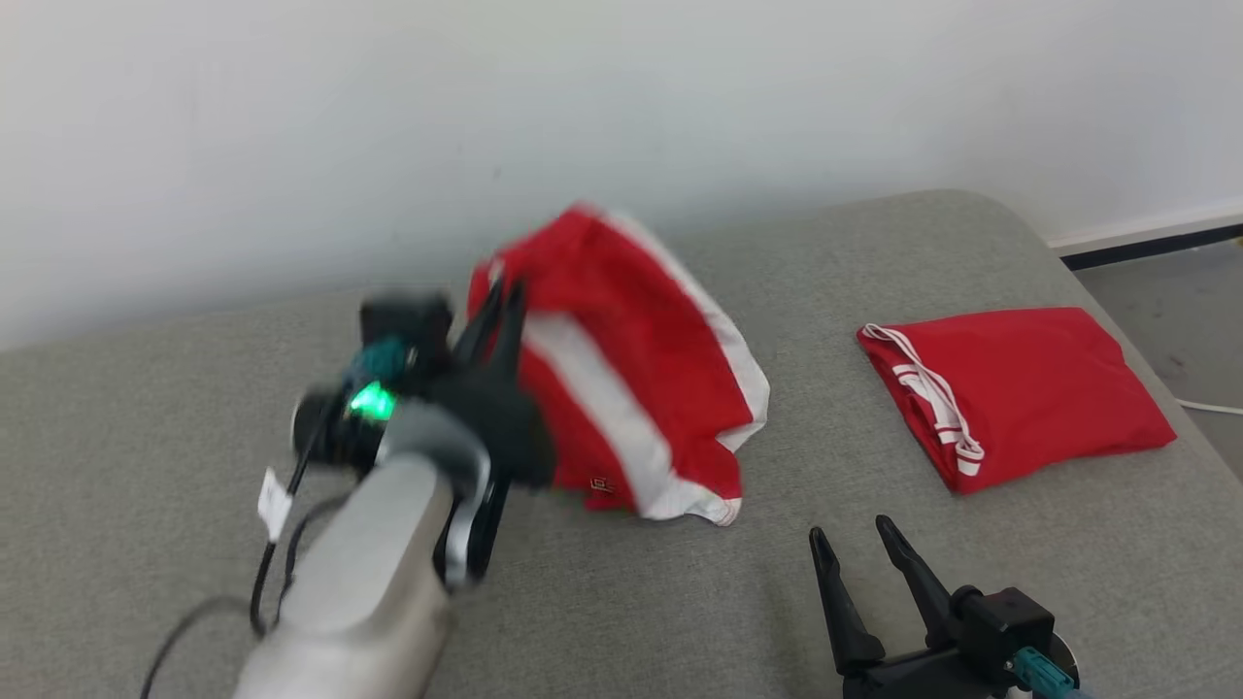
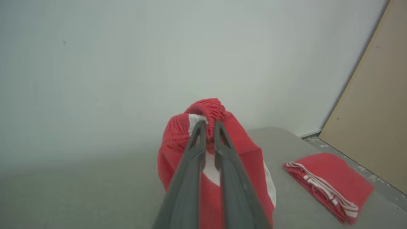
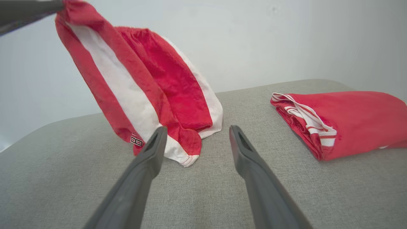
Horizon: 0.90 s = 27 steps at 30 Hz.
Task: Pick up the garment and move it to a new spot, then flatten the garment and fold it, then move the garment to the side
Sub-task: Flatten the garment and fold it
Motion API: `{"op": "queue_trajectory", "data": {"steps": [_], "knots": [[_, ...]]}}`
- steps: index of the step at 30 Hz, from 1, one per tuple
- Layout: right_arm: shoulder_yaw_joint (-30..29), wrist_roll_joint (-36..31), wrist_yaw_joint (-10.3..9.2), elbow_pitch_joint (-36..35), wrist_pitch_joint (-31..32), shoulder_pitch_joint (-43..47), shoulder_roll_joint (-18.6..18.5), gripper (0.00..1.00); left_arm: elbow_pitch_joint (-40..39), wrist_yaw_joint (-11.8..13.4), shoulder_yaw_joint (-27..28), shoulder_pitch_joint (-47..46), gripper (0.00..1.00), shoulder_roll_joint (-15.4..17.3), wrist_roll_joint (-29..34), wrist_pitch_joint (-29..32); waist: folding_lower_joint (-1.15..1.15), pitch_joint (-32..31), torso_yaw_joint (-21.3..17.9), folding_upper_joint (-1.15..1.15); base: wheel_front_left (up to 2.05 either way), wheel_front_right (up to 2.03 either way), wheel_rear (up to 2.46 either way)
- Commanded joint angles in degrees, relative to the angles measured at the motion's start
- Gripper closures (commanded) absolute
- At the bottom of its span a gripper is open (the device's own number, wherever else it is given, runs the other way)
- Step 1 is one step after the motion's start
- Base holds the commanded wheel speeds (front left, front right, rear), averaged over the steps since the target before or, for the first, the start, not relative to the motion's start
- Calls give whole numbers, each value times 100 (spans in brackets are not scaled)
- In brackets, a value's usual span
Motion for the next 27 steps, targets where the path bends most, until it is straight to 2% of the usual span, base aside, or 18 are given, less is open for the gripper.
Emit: {"op": "queue_trajectory", "data": {"steps": [1, 4, 14, 22, 27], "knots": [[18, 16, -17, -17, -26, 26, 22, 0, 292, 130, 76, 378, 100, 94, -120, 24, 0, 0, 103, 0, 0, 0, 0], [1, 23, -17, -27, -26, 57, 24, 0, 645, 265, 246, 912, 100, 139, -366, 0, 0, 0, 211, 0, 0, 0, 0], [35, 33, -17, -18, -26, 139, 38, 0, 953, 470, 733, 1869, 100, 272, -853, -297, 0, -73, 477, 0, 0, 0, 0], [86, 53, -17, -11, -26, 200, 43, 0, 568, 451, 884, 2530, 100, 307, -1015, -475, 0, -171, 511, 0, 0, 0, 0], [34, 48, -17, -29, -26, 257, 14, 0, -243, 478, 842, 2979, 100, 412, -928, -525, 0, -213, 522, 0, 0, 0, 0]]}}
